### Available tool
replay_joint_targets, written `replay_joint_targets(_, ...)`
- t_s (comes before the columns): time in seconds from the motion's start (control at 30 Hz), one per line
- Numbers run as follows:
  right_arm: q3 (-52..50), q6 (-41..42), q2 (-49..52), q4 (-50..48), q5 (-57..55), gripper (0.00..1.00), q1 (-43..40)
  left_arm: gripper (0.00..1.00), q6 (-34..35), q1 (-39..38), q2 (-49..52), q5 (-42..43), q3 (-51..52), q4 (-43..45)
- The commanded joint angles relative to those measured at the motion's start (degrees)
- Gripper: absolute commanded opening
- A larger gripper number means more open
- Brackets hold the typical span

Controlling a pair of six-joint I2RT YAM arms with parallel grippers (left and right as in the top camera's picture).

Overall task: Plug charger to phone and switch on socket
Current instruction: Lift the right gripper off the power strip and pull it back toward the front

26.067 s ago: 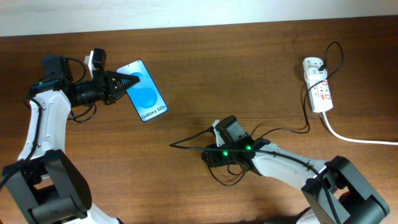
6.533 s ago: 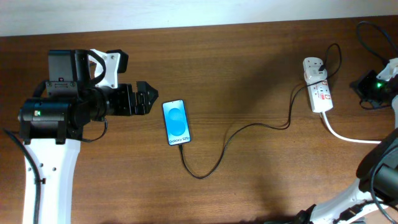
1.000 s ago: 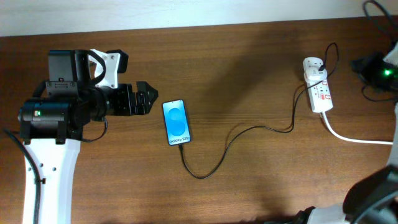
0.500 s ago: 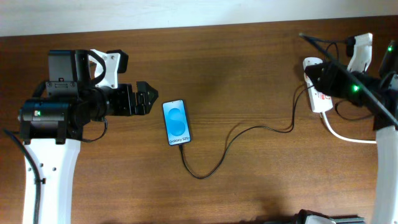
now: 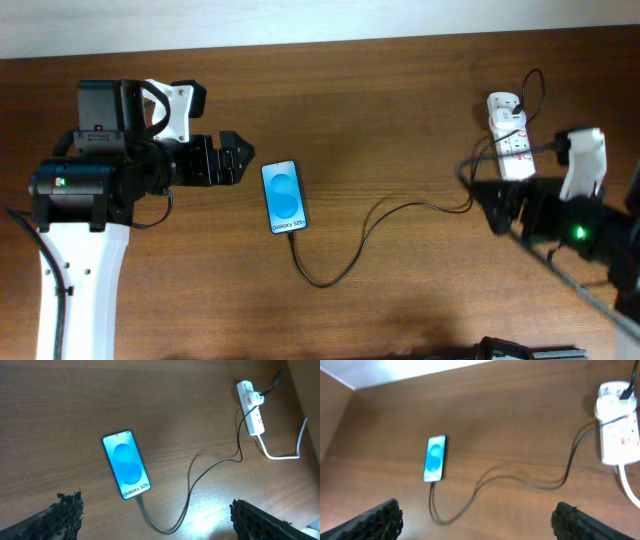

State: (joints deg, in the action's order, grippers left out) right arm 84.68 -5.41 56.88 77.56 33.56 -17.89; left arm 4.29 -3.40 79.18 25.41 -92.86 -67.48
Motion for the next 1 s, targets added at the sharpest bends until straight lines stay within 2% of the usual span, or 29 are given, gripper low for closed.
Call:
replay_joint_targets(0.0, 0.0, -1.7, -2.4, 3.5, -1.5, 0.99, 0.4, 0.99, 0.0, 0.3, -0.4, -0.2, -0.5, 0.1)
replay_joint_targets(0.4, 0.0, -2.1, -2.4, 4.3, -4.3, 0.99, 0.4, 0.99, 0.0, 0.3, -0.4, -0.2, -0.5, 0.1)
replay_joint_targets(0.6, -0.6, -9.2, -3.1, 6.6, -5.0, 0.99, 0.4, 0.99, 0.0, 0.3, -0.4, -0.2, -0.5, 0.1)
replay_joint_targets(0.67, -1.2, -9.4, -4.0, 6.2, -6.4, 0.99, 0.4, 0.99, 0.0, 0.3, -0.4, -0.2, -0.5, 0.1)
replay_joint_targets(0.8, -6.0, -9.4, -8.3, 0.0, -9.2, 0.99, 2.8, 0.99, 0.0, 0.3, -0.4, -0.2, -0.5, 0.1)
replay_joint_targets(0.97, -20.9, -9.1, -17.9, -18.4, -11.3, 0.99, 8.2, 0.99, 0.0, 0.3, -0.4, -0.2, -0.5, 0.1)
